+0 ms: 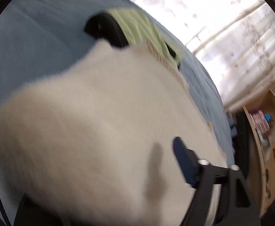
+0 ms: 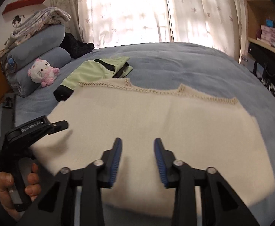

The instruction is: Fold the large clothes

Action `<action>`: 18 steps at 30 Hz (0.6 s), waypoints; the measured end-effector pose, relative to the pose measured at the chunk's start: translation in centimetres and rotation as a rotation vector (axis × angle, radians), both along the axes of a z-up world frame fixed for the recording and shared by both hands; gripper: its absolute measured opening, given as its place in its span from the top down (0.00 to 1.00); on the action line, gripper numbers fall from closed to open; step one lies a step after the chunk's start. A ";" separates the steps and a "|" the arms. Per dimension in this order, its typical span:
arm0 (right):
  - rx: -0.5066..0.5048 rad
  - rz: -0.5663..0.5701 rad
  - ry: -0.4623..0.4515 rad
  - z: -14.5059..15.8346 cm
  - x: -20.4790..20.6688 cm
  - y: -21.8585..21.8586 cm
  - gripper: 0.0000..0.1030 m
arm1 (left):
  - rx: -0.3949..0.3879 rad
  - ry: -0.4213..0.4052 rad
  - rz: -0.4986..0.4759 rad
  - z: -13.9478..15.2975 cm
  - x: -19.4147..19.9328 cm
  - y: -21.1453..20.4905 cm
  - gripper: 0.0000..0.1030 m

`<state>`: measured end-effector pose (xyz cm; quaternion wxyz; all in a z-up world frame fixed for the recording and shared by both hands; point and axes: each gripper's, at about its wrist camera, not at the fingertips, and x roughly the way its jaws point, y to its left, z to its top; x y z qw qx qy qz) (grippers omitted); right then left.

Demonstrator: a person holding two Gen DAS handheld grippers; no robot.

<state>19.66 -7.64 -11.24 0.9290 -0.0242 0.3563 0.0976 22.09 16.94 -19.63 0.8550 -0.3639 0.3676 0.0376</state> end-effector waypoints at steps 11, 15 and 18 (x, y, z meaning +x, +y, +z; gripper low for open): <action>0.025 0.007 0.148 -4.7 3.7 0.5 0.84 | 0.453 -0.269 -0.056 7.8 -2.4 -6.3 0.79; 0.154 0.009 0.190 -4.8 4.0 -1.2 0.84 | 0.552 -0.352 -0.130 11.5 -3.5 -10.5 0.79; 0.278 0.014 0.246 -4.2 4.0 -3.2 0.86 | 0.623 -0.398 -0.202 13.1 -3.9 -13.7 0.79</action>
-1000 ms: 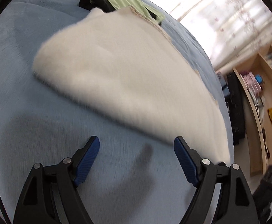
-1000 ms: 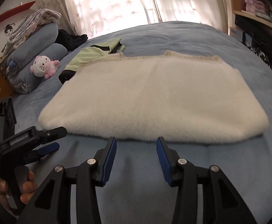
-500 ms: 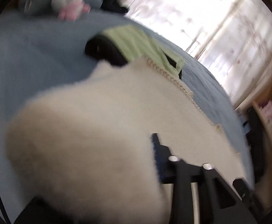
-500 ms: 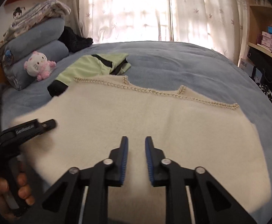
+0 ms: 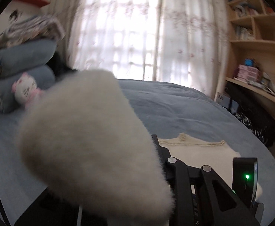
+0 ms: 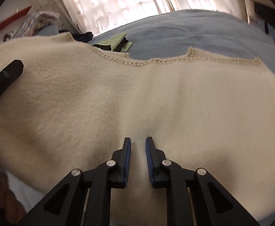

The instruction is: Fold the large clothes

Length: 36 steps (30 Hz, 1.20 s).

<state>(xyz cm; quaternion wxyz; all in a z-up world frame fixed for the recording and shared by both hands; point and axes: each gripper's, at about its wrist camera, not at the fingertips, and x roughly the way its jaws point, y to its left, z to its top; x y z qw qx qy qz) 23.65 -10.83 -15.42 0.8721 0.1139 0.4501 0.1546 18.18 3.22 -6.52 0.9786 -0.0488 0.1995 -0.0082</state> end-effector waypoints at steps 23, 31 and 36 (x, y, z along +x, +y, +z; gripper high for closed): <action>0.048 -0.535 -0.081 2.6 -13.9 -25.7 0.86 | 0.230 0.168 -0.416 -4.8 -0.1 -26.1 0.80; 0.083 -0.516 -0.095 2.7 -14.3 -26.8 0.86 | 0.239 0.171 -0.416 -4.2 1.0 -28.0 0.80; 0.084 -0.504 -0.061 2.3 -14.3 -27.1 0.86 | 0.313 0.233 -0.431 -6.4 0.2 -28.3 0.74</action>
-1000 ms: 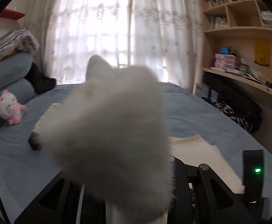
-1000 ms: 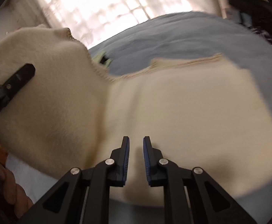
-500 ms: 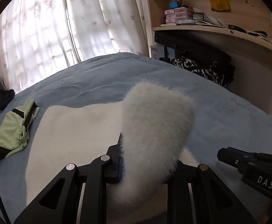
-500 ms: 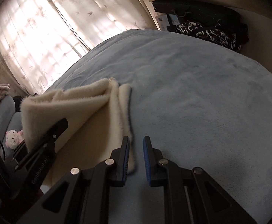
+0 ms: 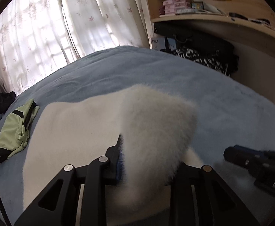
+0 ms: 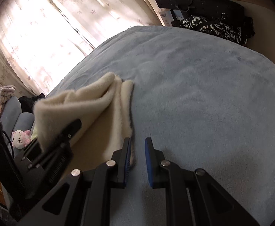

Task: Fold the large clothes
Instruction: 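Fold the lifted end over the bundle with the left tool and release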

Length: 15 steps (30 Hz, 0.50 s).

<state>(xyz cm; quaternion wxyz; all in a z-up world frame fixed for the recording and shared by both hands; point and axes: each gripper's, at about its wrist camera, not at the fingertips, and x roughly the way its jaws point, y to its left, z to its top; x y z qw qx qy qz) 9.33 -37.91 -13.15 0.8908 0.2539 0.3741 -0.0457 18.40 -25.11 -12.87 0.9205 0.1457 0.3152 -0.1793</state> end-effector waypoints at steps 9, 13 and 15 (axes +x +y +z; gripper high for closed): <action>0.028 -0.003 0.032 0.8 -1.2 0.0 0.84 | -0.165 0.159 -0.112 3.7 -1.8 2.6 0.21; 0.045 0.005 0.033 1.7 -1.6 0.1 0.78 | -0.244 0.192 -0.097 6.0 -3.1 5.3 0.21; 0.039 0.016 0.025 2.5 -1.6 0.4 0.62 | -0.263 0.195 -0.054 6.6 -3.3 7.0 0.21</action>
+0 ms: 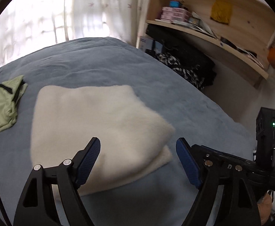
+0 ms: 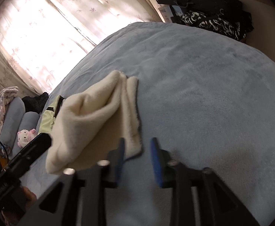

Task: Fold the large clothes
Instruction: 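Fold the lifted end over the bundle with the left tool and release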

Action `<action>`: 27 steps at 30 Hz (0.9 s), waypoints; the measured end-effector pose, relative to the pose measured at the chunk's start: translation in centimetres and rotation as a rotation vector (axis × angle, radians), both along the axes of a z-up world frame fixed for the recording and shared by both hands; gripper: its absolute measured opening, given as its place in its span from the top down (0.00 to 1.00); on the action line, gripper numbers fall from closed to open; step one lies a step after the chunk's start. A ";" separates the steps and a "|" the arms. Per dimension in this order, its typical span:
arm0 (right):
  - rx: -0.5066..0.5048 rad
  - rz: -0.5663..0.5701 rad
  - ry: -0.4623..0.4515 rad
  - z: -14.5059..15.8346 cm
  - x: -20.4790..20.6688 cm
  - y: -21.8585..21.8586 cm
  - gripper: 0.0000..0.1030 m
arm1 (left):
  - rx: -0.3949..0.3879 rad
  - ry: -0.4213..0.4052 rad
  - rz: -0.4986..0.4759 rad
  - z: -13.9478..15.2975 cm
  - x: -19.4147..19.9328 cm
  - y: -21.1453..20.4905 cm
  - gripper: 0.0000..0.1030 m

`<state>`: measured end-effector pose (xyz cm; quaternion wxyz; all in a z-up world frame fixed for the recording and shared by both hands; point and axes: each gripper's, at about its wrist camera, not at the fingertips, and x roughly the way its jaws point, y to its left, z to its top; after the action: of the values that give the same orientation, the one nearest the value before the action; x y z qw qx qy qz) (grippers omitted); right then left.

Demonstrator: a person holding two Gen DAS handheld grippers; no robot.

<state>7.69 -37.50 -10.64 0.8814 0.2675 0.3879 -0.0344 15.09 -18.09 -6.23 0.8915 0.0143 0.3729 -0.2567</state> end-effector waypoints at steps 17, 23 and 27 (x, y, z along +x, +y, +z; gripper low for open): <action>0.038 0.298 0.059 4.8 7.7 4.4 0.56 | 0.077 0.271 0.352 -3.5 3.6 14.1 0.18; 0.054 0.356 0.132 4.1 10.1 5.1 0.56 | 0.082 0.257 0.358 -3.5 4.1 15.1 0.18; 0.037 0.386 0.182 2.9 11.7 5.9 0.56 | 0.069 0.251 0.351 -3.3 4.6 15.1 0.18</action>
<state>19.42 -31.61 -7.72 0.8279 0.2001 0.5105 0.1181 19.65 -3.01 -9.50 0.8683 -0.0525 0.4860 -0.0844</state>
